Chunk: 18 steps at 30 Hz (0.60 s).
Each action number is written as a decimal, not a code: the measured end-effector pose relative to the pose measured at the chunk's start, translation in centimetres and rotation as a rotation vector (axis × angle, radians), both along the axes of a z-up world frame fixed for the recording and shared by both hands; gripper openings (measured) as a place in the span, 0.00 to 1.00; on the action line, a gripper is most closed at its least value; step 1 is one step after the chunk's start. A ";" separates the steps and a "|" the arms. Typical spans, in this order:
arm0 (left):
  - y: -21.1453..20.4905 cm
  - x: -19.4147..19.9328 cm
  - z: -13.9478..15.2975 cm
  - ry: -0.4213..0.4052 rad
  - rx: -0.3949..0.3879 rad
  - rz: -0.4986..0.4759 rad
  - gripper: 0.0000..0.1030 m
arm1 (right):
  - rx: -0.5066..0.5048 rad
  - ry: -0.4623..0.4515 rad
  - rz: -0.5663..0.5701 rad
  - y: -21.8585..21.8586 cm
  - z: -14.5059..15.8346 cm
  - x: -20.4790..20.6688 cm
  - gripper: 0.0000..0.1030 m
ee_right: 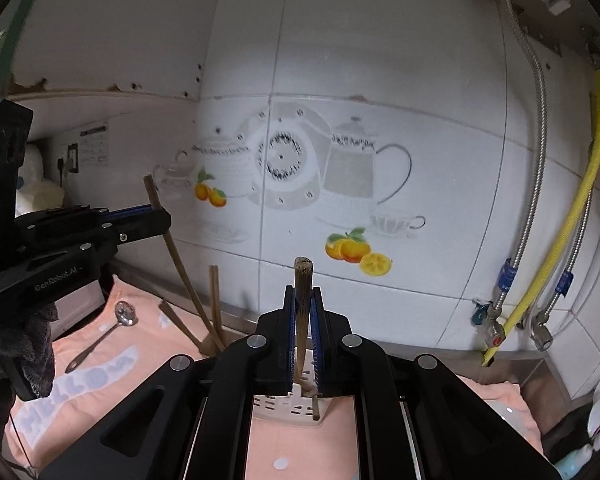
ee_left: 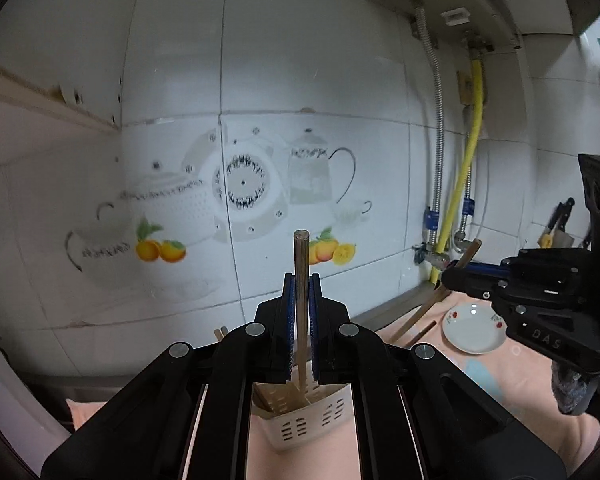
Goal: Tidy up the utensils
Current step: 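Lower the left tool's chopstick into the holder while the right tool drops its chopstick in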
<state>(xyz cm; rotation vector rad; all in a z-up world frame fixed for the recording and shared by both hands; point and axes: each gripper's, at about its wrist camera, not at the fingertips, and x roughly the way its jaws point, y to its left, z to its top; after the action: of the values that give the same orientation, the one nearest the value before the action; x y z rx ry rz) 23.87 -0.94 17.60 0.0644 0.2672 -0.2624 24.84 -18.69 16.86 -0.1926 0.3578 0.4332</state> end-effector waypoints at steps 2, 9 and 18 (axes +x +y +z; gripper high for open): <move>0.1 1.0 -0.8 0.008 0.014 0.023 0.05 | -0.009 0.019 -0.010 0.1 -0.9 1.1 0.07; 0.9 4.2 -4.5 0.093 -0.008 0.047 0.05 | -0.017 0.108 -0.020 0.4 -4.0 4.0 0.07; 2.7 5.2 -7.6 0.190 -0.075 0.057 0.07 | -0.011 0.147 -0.022 0.4 -5.9 4.7 0.26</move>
<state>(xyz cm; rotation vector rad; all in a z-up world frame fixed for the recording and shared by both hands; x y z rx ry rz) 29.07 1.80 9.99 -0.0428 0.4467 -0.2222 29.50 -18.26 10.93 -0.1676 0.5066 0.4249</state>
